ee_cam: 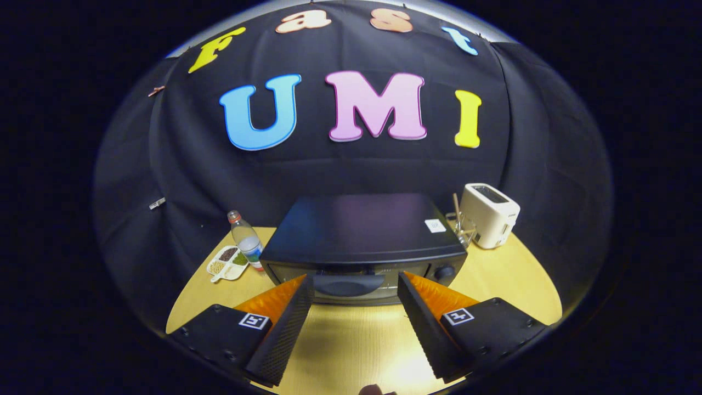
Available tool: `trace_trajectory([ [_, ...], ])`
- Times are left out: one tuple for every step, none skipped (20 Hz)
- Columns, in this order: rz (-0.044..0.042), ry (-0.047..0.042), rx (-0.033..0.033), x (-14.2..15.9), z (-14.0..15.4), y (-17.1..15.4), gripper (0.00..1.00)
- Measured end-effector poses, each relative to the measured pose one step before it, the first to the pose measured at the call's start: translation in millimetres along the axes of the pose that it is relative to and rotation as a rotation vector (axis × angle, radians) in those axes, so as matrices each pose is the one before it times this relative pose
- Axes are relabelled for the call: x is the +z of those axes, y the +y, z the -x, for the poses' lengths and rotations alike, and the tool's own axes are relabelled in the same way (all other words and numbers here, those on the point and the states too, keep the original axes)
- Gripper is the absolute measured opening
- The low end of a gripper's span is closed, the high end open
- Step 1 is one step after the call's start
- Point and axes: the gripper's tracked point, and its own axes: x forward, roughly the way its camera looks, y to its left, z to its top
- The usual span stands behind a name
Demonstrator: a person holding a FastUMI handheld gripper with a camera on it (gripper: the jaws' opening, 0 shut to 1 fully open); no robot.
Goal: Open the toaster oven, put the food inside, and close the toaster oven door.
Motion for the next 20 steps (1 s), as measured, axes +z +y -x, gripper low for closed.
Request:
trace_trajectory([
  [0.01301,-0.03598,0.00220,11.55,11.84,-5.72,0.99],
  [0.01210,-0.04206,0.00115,14.44,10.74,-5.59,0.99],
  [0.01021,-0.04108,-0.00200,15.49,9.31,-6.49,0.99],
  [0.00467,-0.04202,-0.00385,16.69,8.77,-7.33,0.99],
  [0.00081,-0.03988,-0.00401,17.28,8.77,-7.22,0.99],
  [-0.00330,-0.03850,-0.00649,18.53,7.90,-7.93,0.98],
  [-0.00825,-0.03137,-0.00736,18.30,7.76,-7.89,0.98],
  [-0.00765,-0.03094,-0.00554,18.76,6.04,-8.65,0.98],
  [-0.00284,-0.02462,-0.00868,15.84,6.49,-11.77,0.98],
  [-0.00152,-0.02880,-0.00830,17.06,5.92,-10.73,0.98],
  [-0.00142,-0.02473,-0.00888,18.21,3.80,-10.39,0.98],
  [0.00061,-0.02646,-0.01061,14.83,4.89,-10.60,0.98],
  [-0.00197,-0.01215,-0.01046,15.77,0.10,-11.24,0.98],
  [-0.00055,-0.01427,-0.01058,13.53,3.33,-10.87,0.98],
  [0.00312,-0.00899,-0.00934,11.82,4.56,-8.17,0.98],
  [0.00708,-0.00887,-0.00751,9.12,3.85,-8.63,0.98],
  [0.00936,-0.00006,-0.00324,4.97,7.14,-6.52,0.98],
  [0.00698,0.00133,0.00273,5.48,5.49,-5.03,0.98],
  [0.00463,-0.00797,0.00278,6.12,6.12,-3.35,0.98],
  [0.00231,0.00319,0.00449,3.22,5.93,-3.23,0.98],
])
